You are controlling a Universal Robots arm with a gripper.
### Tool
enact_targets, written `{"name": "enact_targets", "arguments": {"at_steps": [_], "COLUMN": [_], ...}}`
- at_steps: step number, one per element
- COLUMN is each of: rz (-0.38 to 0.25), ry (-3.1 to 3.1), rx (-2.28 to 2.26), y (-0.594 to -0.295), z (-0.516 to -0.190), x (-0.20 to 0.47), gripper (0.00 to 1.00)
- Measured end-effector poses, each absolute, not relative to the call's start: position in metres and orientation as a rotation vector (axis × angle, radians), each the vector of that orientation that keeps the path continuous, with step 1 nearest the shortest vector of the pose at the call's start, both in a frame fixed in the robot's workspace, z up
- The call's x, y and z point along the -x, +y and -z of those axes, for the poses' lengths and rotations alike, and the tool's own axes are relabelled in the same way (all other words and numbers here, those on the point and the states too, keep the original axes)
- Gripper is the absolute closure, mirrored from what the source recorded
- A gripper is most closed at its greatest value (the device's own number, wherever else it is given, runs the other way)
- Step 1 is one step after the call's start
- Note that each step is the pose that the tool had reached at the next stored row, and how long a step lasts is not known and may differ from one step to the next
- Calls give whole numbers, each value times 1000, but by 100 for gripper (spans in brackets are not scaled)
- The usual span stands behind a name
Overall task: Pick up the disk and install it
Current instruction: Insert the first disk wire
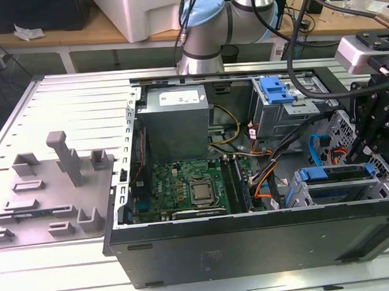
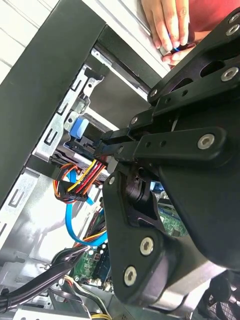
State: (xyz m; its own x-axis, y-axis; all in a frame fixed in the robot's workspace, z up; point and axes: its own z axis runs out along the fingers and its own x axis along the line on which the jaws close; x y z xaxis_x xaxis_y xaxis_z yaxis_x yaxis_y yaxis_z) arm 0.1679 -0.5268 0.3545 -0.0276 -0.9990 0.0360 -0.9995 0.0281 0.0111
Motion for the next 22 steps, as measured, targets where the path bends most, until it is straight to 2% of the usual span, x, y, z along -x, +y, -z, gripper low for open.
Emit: {"name": "enact_targets", "arguments": {"at_steps": [22], "rz": [-27], "ry": [-2201], "rx": [-2194], "y": [-527], "z": [-350], "x": [-168], "gripper": [83]}}
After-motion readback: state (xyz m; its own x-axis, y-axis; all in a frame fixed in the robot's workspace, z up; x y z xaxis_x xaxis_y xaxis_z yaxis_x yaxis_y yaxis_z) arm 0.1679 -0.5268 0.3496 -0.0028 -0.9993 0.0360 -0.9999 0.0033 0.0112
